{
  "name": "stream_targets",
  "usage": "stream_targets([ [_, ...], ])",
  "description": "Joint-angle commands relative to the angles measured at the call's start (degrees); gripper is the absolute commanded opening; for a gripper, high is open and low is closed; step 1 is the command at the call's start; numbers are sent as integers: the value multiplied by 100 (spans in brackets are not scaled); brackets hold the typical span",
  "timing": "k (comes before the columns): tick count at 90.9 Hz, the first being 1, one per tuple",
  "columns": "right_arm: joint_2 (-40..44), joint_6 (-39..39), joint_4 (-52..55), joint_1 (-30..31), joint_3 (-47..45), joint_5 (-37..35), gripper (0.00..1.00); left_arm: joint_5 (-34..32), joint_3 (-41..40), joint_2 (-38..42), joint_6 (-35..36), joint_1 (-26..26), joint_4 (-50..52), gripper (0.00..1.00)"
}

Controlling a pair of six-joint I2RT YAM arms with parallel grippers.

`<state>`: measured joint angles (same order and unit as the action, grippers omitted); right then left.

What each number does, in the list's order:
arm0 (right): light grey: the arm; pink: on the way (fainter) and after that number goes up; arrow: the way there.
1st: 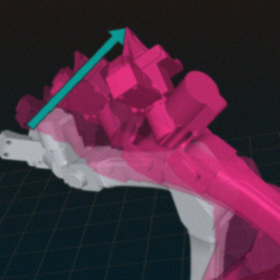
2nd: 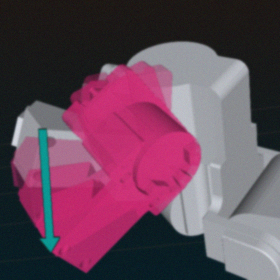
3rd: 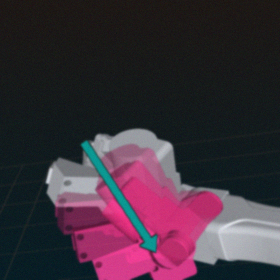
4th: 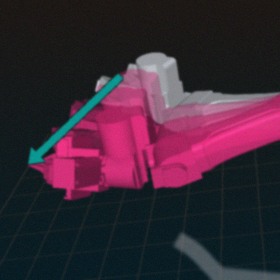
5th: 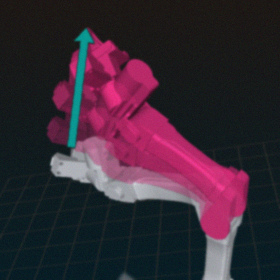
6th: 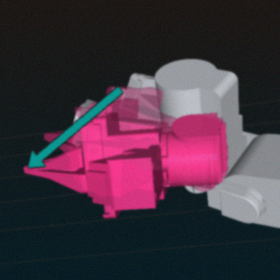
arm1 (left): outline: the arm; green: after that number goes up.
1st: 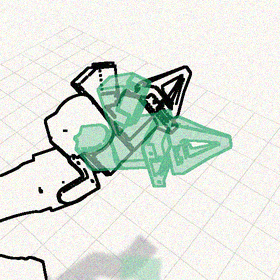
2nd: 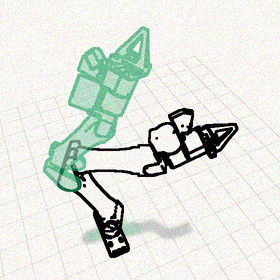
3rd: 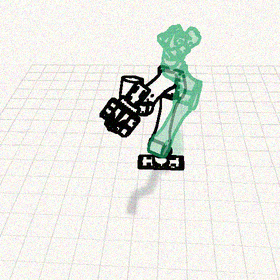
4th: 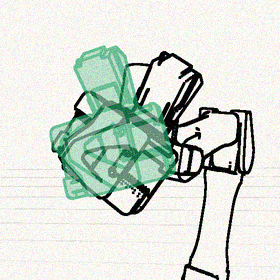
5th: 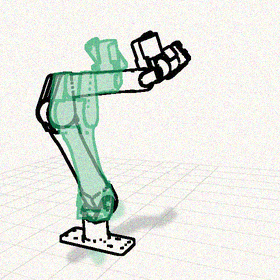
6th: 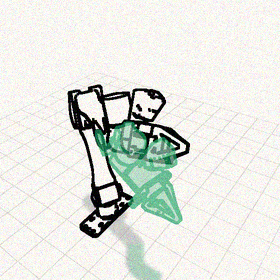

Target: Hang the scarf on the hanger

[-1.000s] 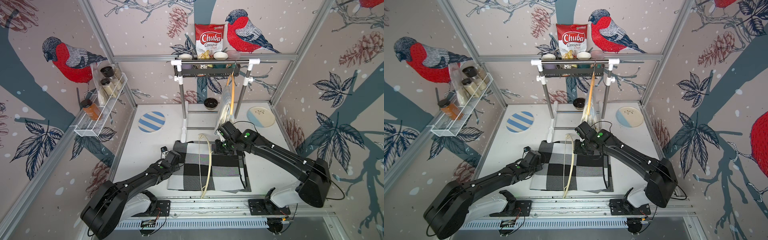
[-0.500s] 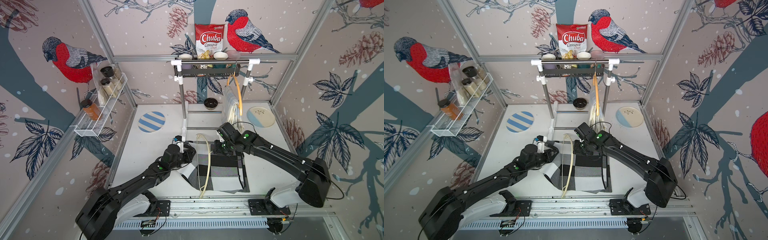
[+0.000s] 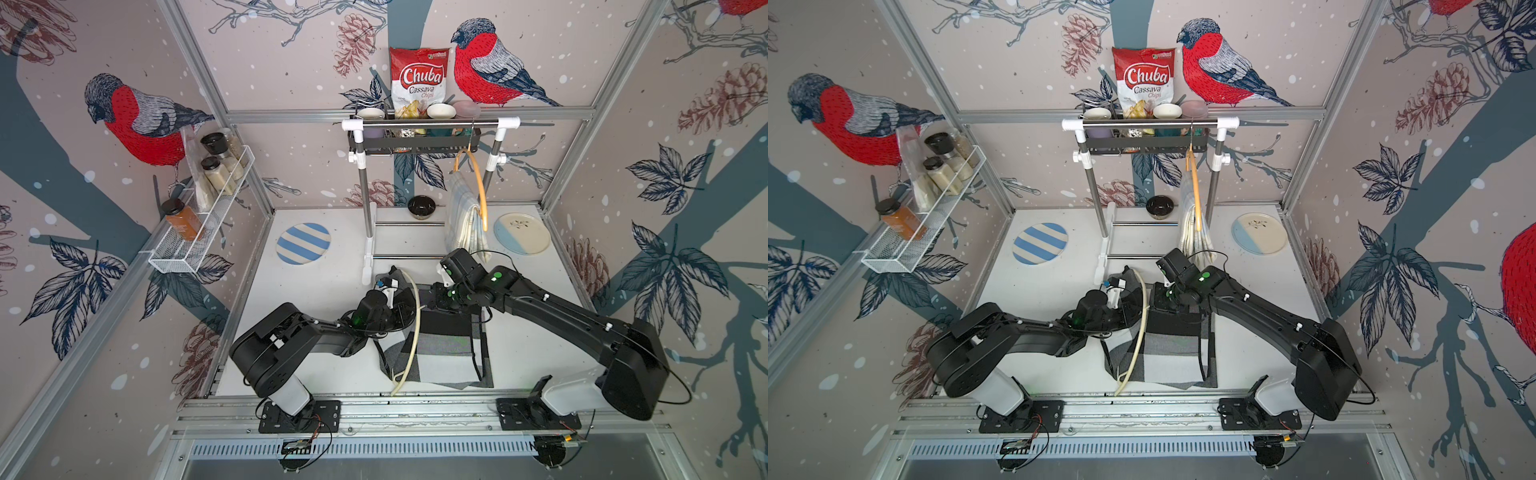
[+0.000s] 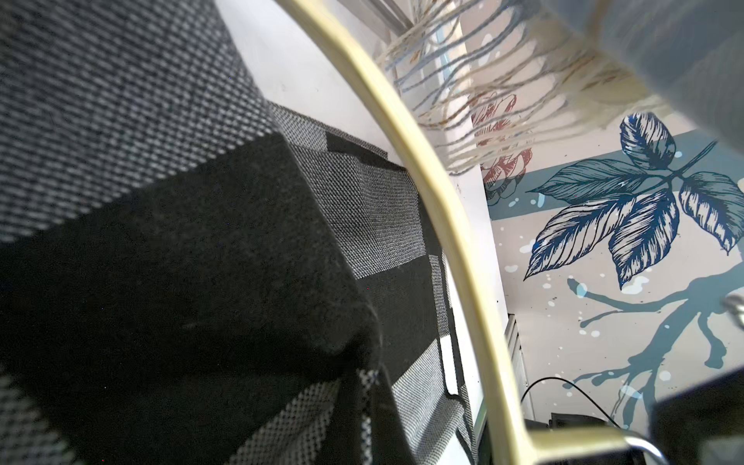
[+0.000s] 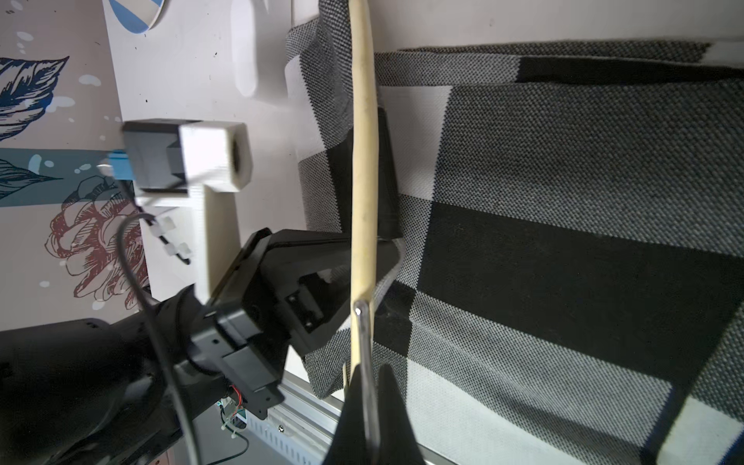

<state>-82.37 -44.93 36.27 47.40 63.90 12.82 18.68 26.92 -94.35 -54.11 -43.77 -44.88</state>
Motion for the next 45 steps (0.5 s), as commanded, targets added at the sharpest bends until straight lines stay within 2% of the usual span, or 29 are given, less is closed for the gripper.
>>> stream_targets([
  [1, -104, 151, 508, 104, 40, 19, 0, 35, 65, -184, -100, -84, -294, 0],
  [13, -93, 142, 530, 122, 92, -67, 0, -67, 160, -214, 31, -168, 185, 0],
  [26, -68, 148, 599, 78, 133, 132, 0, -97, 239, 260, 232, -167, 1067, 0],
  [34, 174, 203, 663, 59, -49, 159, 0, 91, 270, 551, 352, -200, 1430, 29],
  [45, 385, 300, 849, -248, -203, 60, 0, 39, 512, 1035, 908, -195, 2630, 47],
])
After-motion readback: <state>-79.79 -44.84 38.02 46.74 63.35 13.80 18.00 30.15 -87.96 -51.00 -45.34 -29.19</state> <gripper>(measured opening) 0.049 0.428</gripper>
